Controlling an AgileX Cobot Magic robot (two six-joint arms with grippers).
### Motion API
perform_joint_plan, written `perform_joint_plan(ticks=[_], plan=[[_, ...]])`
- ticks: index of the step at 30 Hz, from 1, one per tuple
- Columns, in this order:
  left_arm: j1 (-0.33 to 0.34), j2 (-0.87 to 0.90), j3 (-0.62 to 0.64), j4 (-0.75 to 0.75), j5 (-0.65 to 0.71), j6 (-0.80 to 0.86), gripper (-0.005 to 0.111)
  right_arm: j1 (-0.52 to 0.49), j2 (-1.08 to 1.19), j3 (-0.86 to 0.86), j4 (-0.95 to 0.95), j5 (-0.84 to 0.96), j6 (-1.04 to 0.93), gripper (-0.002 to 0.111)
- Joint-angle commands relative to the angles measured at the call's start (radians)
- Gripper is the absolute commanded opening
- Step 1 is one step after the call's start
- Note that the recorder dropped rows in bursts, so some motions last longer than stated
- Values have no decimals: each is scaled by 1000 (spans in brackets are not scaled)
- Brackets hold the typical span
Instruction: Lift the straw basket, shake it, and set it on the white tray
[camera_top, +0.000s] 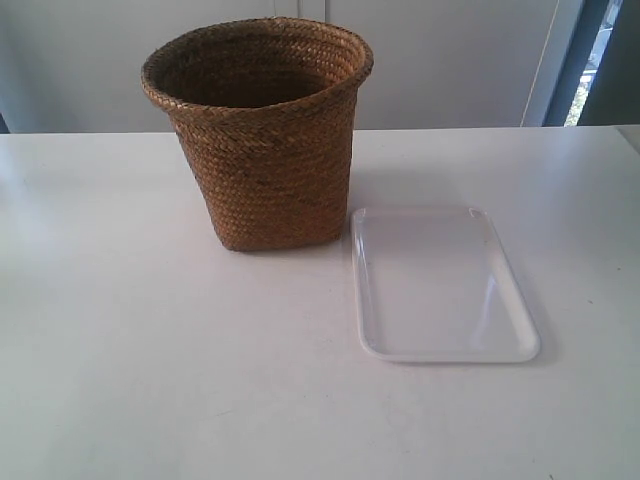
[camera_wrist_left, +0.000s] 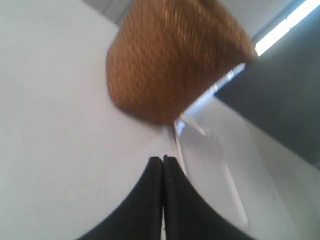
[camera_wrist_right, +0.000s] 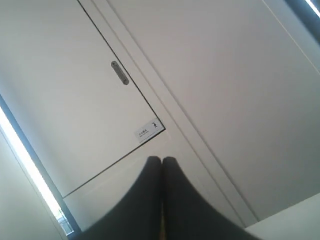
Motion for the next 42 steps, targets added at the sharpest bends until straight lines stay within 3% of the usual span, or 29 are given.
perform_joint_plan(ticks=[1,7,14,21,24,28,37,42], plan=[[0,20,-42,-19,-195,15,0,-3,21,-95,20,68,-235,0],[0,79,-119,58,-164,18,0,-3,120,-225,20,70,-344,0],[0,131,-197,109,21,18,0,-3,233,-322,20,224,-348,0],[0,129,-199,120,201,37,0,-3,243,-324,20,215,-317,0],[0,129,-199,157,170,156,0,-3,253,-324,17,222,-315,0],[0,131,-199,156,57,167,0,-3,304,-324,21,221,-288,0],[0,186,-253,230,77,167,0,-3,469,-431,21,202,-334,0],[0,282,-347,250,106,167,0,-3,599,-547,21,332,-334,0]])
